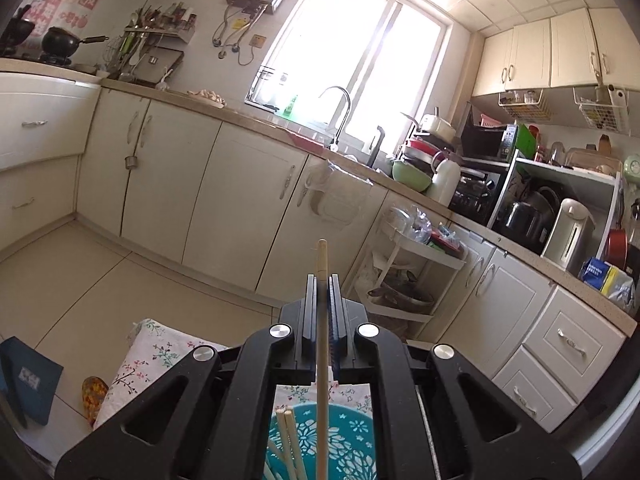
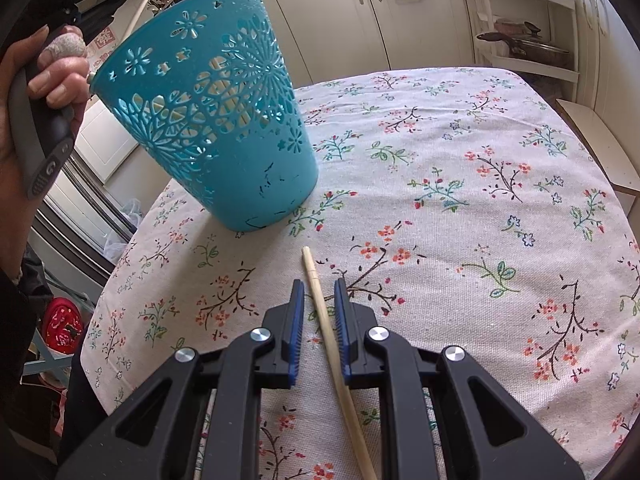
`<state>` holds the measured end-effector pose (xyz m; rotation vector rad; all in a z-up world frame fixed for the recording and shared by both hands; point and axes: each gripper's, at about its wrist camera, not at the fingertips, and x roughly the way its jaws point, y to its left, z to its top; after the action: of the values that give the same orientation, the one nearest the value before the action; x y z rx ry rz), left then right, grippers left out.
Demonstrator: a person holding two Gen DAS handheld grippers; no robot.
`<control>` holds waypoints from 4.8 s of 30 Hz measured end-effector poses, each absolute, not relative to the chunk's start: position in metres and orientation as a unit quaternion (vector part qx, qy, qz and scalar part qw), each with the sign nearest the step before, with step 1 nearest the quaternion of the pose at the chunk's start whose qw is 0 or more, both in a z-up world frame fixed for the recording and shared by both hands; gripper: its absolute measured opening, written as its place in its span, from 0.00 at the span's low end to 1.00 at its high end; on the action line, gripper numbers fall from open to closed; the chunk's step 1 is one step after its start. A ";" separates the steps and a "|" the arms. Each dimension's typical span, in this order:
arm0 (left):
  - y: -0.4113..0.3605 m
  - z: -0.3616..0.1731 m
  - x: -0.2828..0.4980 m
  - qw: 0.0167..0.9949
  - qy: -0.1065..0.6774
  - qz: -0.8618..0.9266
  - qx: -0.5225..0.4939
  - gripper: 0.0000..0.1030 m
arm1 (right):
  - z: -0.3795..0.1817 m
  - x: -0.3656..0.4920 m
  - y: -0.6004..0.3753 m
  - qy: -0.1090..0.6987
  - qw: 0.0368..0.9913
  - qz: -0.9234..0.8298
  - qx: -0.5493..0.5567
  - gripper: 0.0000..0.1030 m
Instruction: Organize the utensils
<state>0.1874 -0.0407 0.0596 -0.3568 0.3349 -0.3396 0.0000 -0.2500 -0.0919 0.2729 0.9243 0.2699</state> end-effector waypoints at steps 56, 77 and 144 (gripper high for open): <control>0.021 -0.024 0.047 0.951 0.284 -0.089 -0.085 0.70 | 0.112 0.112 -0.211 0.129 0.946 0.197 0.222 0.06; 0.023 0.009 0.025 0.956 0.276 -0.062 -0.072 0.93 | 0.075 0.003 -0.233 0.238 0.937 0.180 0.179 0.46; 0.022 0.142 -0.240 0.966 0.257 -0.015 0.006 0.93 | 0.152 -0.292 -0.153 0.143 0.978 0.107 0.103 0.93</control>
<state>-0.2397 0.0216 0.1417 0.0124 0.5201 -0.0308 -0.2922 -0.1535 0.1522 0.2069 0.2890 0.2152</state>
